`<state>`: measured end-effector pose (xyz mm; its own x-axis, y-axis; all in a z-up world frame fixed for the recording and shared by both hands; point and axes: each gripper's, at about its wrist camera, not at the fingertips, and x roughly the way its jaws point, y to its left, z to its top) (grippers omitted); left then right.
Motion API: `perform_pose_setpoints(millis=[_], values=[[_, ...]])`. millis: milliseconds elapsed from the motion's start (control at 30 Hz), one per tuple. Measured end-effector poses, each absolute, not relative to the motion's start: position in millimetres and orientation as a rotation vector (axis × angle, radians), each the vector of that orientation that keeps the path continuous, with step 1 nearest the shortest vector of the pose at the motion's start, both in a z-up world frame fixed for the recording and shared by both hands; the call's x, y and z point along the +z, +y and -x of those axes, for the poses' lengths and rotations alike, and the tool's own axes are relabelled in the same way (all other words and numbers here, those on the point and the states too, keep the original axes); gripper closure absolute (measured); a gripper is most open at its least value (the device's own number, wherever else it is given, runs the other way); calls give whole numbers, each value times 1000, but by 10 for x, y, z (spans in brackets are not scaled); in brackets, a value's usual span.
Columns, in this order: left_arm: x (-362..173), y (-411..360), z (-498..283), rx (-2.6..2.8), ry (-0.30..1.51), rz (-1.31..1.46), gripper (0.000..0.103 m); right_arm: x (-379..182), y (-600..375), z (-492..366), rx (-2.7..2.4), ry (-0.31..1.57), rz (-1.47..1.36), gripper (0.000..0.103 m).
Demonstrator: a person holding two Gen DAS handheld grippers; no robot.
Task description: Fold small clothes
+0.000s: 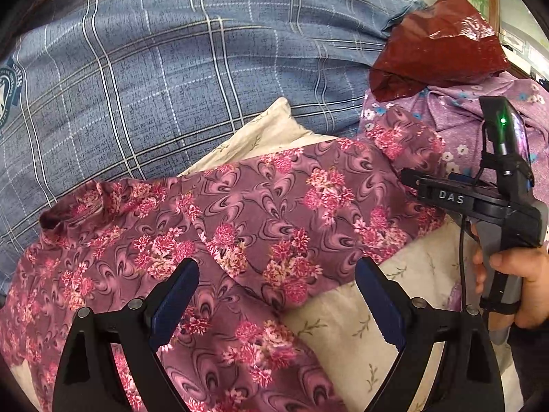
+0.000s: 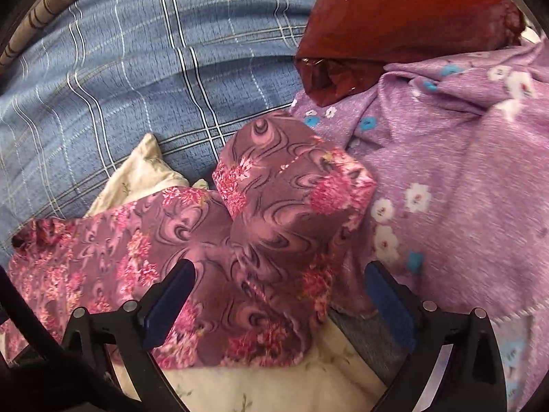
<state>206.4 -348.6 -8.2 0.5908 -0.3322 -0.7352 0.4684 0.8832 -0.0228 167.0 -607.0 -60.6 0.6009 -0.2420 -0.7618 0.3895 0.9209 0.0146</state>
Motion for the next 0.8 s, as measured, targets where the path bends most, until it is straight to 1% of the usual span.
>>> perform_pose_setpoints(millis=[67, 133, 167, 233, 267, 300, 333, 367, 400, 433, 467, 533, 633, 800], values=[[-125, -3483, -2104, -467, 820, -181, 11, -666, -6063, -1751, -379, 860, -171, 6], [-156, -3474, -2117, -463, 821, -186, 11, -710, -6082, -1800, -393, 870, -157, 8], [-171, -3477, -2123, -463, 821, -188, 11, -733, -6100, -1831, -403, 877, -152, 13], [-185, -3476, -2137, -461, 823, -187, 11, -795, -6136, -1894, -414, 903, -152, 27], [-189, -3472, -2141, -462, 824, -186, 11, -821, -6149, -1913, -416, 909, -157, 29], [-193, -3469, -2146, -464, 825, -184, 11, -844, -6162, -1925, -421, 914, -158, 33], [-195, -3467, -2148, -465, 826, -184, 11, -849, -6163, -1925, -418, 911, -155, 43], [-194, -3465, -2152, -466, 825, -184, 11, -848, -6157, -1925, -412, 907, -149, 49], [-200, -3465, -2154, -467, 826, -183, 11, -835, -6147, -1928, -406, 905, -138, 61], [-199, -3460, -2146, -470, 826, -181, 11, -808, -6140, -1921, -397, 898, -140, 69], [-199, -3458, -2144, -473, 826, -178, 11, -775, -6134, -1917, -389, 888, -147, 72], [-192, -3453, -2143, -481, 828, -172, 11, -696, -6102, -1865, -364, 866, -158, 82], [-172, -3448, -2146, -496, 833, -165, 11, -560, -6008, -1785, -281, 826, -191, 86], [-84, -3417, -2184, -530, 829, -133, 11, -403, -5650, -1701, -41, 779, -182, 87]])
